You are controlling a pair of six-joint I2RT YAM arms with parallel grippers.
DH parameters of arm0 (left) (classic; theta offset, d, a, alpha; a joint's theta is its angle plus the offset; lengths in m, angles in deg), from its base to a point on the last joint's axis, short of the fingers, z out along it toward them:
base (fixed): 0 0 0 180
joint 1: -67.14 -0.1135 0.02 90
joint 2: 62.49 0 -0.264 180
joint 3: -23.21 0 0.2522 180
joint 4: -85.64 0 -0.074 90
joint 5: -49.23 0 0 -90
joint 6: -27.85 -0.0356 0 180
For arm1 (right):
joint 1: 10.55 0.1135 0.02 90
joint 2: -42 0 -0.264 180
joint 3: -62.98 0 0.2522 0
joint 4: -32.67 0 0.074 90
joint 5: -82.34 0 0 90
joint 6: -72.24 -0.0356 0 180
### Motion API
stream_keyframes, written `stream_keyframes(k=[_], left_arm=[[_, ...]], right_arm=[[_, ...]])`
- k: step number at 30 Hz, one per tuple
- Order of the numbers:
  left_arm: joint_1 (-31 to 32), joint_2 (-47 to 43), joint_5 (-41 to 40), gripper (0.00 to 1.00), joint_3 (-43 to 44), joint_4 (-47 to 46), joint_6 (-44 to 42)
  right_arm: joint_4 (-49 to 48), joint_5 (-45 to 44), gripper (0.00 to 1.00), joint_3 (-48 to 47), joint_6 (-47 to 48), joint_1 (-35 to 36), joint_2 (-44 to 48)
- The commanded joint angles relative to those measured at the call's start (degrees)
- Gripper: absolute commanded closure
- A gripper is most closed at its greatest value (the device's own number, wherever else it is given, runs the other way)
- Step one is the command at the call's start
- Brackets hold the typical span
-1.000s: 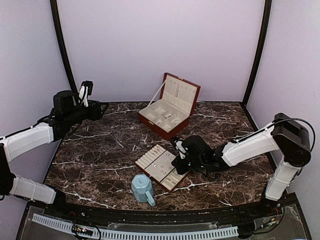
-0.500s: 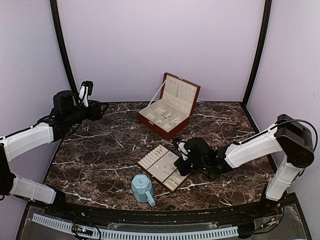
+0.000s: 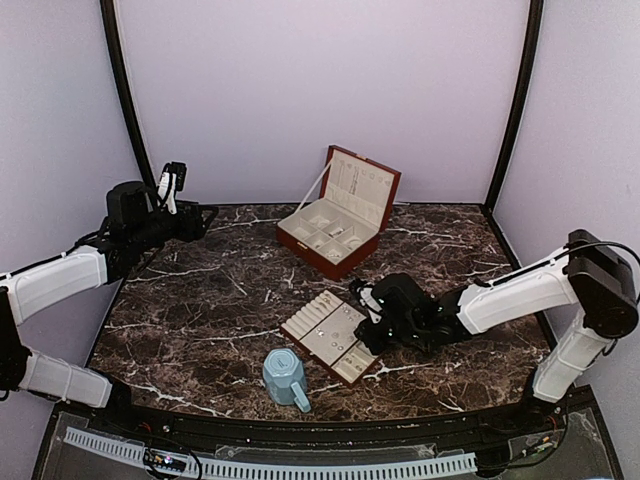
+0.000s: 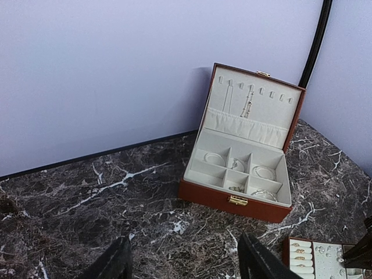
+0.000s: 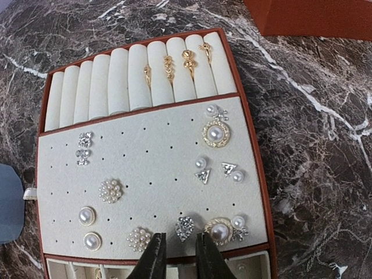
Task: Organize the mixed jewelry
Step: Insert the earring into the earring holder.
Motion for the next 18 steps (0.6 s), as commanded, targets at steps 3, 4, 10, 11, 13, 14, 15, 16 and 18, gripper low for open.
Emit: stream_keyframes(k=[3, 4, 10, 11, 13, 14, 15, 16, 18], left_arm=[[-0.3, -2.2, 1.1, 0.35, -0.9, -1.6, -0.6], [-0.3, -2.2, 1.1, 0.35, -0.8, -1.6, -0.6], [-0.3, -2.3, 1.2, 0.35, -0.8, -1.6, -0.7], [-0.3, -2.3, 1.2, 0.35, -0.8, -1.6, -0.7], [-0.3, -2.3, 1.1, 0.35, -0.8, -1.6, -0.7], [-0.3, -2.3, 1.1, 0.35, -0.8, -1.6, -0.7], [-0.3, -2.3, 1.1, 0.35, -0.8, -1.6, -0.7], [-0.3, -2.3, 1.2, 0.35, -0.8, -1.6, -0.7], [-0.3, -2.2, 1.4, 0.35, -0.8, -1.6, -0.6]], right_arm=[[4.1, 0.0, 0.75, -1.7, 0.0, -0.3, 4.9], [5.1, 0.3, 0.74, -1.9, 0.0, -0.6, 5.7], [5.0, 4.5, 0.7, -2.9, -1.1, -3.2, 7.6], [5.1, 4.9, 0.7, -3.2, -1.3, -3.4, 7.3], [5.8, 5.3, 0.71, -4.2, -1.9, -3.7, 6.2], [6.4, 5.5, 0.73, -4.9, -2.0, -3.8, 5.4], [6.7, 6.0, 0.76, -5.6, -2.0, -3.8, 4.6], [6.8, 6.4, 0.78, -6.0, -2.3, -3.8, 3.9], [7.0, 7.0, 0.82, -6.8, -2.9, -3.8, 2.6]])
